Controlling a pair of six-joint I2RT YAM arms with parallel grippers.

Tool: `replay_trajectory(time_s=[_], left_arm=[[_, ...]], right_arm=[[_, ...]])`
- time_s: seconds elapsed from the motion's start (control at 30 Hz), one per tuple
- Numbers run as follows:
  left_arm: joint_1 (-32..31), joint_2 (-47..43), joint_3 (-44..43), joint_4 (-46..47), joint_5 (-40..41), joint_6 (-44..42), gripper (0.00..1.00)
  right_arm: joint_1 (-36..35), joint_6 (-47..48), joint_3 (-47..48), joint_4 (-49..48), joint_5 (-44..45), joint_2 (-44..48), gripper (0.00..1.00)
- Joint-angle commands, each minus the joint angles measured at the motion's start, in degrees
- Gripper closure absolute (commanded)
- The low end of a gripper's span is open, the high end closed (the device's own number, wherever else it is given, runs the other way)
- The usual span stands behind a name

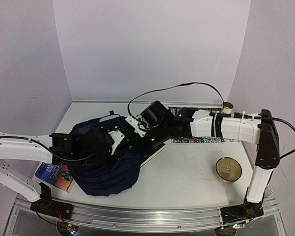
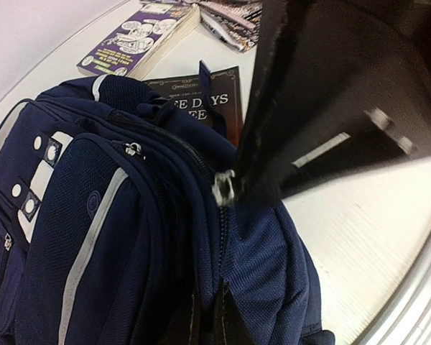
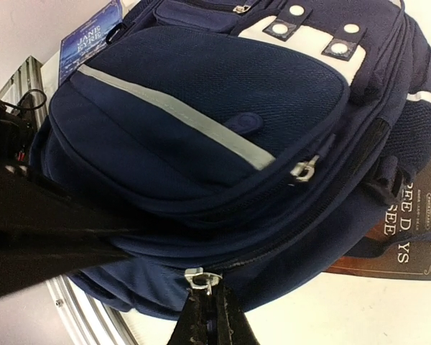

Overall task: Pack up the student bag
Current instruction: Zip the student bag into the second largest pocket of the bag.

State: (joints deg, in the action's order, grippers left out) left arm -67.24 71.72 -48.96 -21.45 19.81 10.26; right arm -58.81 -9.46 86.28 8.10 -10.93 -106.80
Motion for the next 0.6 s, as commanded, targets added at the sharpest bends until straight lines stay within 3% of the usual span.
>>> replay_trajectory(time_s=[0.0,0.3,0.57], left_arm=[[-0.08,-10.43,1.73,-2.07,-3.21,-2.70,1.00],[-0.12,-20.80,0.94,-6.05,-14.00,-8.82,1.00],[-0.24,-26.34,-0.70,-6.19,-17.09,-8.68,1.00]], right_arm=[[6.78,3.03,-2.43,0.44,2.69,5.57,1.00],[15.49,8.43,4.84,0.87,-0.73,-5.14,1.00],[18.18,7.88,14.32,3.96,0.64,-14.00,1.00]])
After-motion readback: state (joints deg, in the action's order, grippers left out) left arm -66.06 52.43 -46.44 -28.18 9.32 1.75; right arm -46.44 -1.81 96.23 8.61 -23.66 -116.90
